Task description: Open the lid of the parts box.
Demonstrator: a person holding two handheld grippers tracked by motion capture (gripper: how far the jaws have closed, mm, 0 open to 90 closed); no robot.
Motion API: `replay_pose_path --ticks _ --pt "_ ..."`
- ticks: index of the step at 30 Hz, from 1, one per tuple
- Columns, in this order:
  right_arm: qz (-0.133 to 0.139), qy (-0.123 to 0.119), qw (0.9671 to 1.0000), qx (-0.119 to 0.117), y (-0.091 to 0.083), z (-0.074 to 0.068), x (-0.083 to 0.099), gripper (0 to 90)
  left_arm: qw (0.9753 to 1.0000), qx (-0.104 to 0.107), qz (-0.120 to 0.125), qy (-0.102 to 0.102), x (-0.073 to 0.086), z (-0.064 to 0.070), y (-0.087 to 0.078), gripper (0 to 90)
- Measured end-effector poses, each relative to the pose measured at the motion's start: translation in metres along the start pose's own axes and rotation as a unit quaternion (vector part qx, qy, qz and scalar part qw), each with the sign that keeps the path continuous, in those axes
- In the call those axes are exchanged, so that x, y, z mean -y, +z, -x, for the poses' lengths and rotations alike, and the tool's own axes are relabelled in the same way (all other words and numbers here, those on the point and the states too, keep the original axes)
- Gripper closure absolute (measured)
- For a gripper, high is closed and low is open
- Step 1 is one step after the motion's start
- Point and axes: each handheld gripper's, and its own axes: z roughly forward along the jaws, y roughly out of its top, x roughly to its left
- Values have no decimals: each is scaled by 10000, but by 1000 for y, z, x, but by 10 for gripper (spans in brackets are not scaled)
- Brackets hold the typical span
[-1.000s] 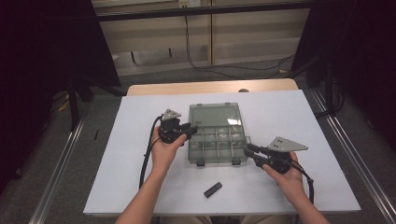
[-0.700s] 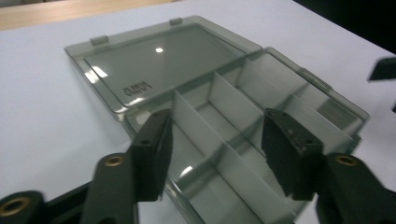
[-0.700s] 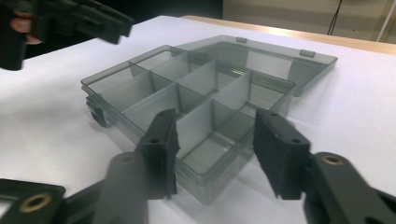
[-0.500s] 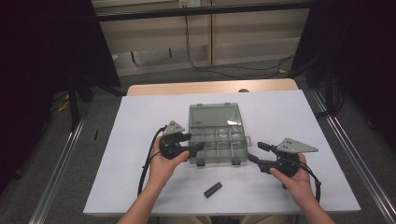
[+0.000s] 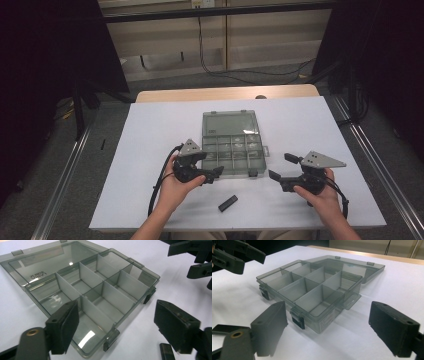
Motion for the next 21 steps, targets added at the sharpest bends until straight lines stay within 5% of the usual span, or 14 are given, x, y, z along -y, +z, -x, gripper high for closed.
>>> replay_pose_path --ticks 21 --pt "-72 -56 9998 179 -6 -3 0 82 9988 246 -289 300 6 15 11 143"
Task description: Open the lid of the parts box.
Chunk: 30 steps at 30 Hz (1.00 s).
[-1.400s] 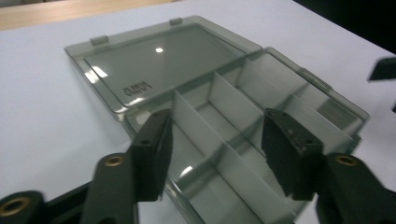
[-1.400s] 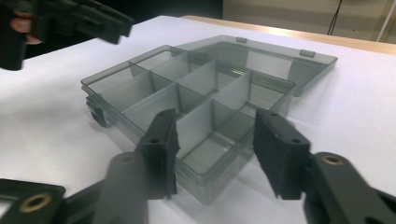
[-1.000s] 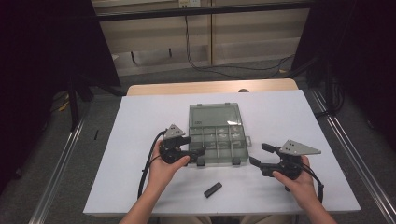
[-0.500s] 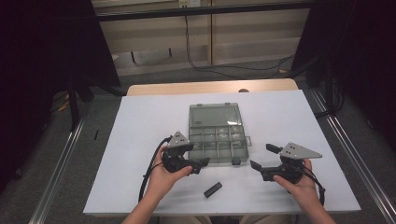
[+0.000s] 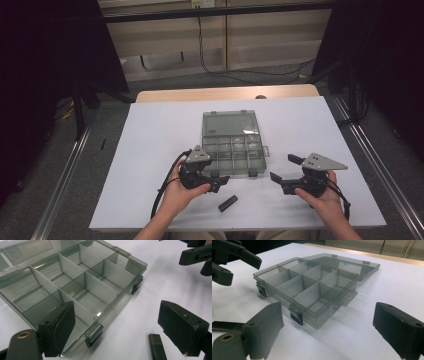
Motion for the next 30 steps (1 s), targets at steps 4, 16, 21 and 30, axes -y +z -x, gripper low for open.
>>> replay_pose_path --ticks 4,16,21,30 --pt "-27 22 10000 34 0 0 1 70 9999 22 -95 111 1 4 2 133" --pt "25 147 9998 147 -8 5 6 80 9997 181 -176 69 4 7 3 117" --pt "0 66 9998 167 -9 5 6 78 9991 264 -306 111 6 10 5 114" --pt "14 135 9998 124 -11 6 8 70 9988 291 -359 135 8 12 11 109"
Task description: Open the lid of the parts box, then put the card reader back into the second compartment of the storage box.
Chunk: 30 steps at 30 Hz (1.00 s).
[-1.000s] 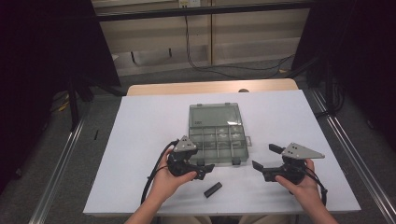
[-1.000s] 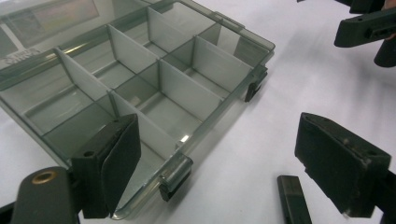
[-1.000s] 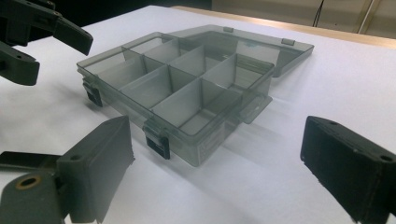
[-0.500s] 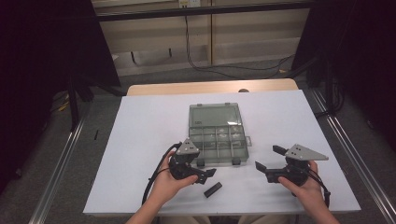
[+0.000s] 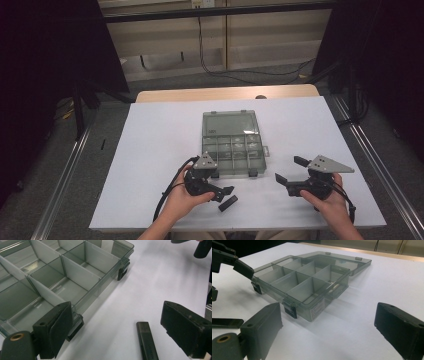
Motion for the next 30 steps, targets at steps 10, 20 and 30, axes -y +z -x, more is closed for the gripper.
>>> replay_pose_path --ticks 10,20,30 --pt "42 -11 10000 -17 -3 -1 0 70 10000 45 -5 -3 0 4 4 109" --pt "55 -18 10000 -44 -4 -2 0 70 9999 125 -66 43 2 6 4 109" --pt "32 -29 10000 -54 -4 -4 1 75 9994 96 -295 118 2 10 5 152"
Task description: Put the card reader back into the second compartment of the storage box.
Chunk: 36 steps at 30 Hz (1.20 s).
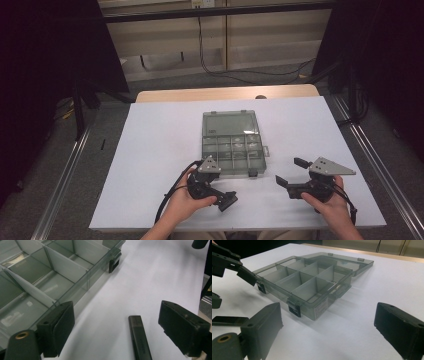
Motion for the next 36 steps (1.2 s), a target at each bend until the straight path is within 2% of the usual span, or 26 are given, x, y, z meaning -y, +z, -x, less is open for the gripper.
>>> replay_pose_path --ticks 1,5,7,9,16,18,22,24,25,28,30,32,33,34,36 --pt "2 0 10000 -6 0 0 0 76 10000 93 9 1 0 0 1 163" --pt "21 2 10000 -22 0 0 0 78 9997 203 -107 47 1 1 2 250" --pt "14 -4 10000 -26 0 0 0 78 9994 233 -223 120 1 2 2 322" --pt "34 6 10000 -46 0 -1 -1 78 9991 252 -331 57 2 4 2 363" --pt "32 -31 10000 -60 0 -3 -1 78 9967 390 -677 201 4 12 4 539" --pt "36 -27 10000 -44 0 -3 -1 79 9961 452 -735 192 5 13 5 566" --pt "42 -16 10000 -43 0 -3 -1 80 9948 414 -899 230 7 13 7 626" --pt "42 -28 10000 -48 0 -3 -2 80 9948 471 -902 94 7 14 8 644" --pt "47 -32 10000 -44 0 -4 -2 80 9925 455 -1100 273 7 14 8 667" --pt "40 -36 10000 -51 0 -4 -2 80 9916 320 -1202 368 6 18 9 704" --pt "55 -51 10000 -54 -1 -4 -1 81 9914 274 -1233 331 6 18 10 721" --pt "72 -44 10000 -41 -2 -4 -1 81 9918 317 -1223 204 6 16 10 729" --pt "86 -45 9999 -36 -2 -4 -2 81 9924 347 -1172 115 7 15 10 729" --pt "92 -57 9999 -33 -3 -4 -2 82 9938 348 -1050 -91 8 17 11 729" --pt "94 -81 9999 -30 -3 -4 -2 82 9935 330 -1085 -49 8 17 11 729"
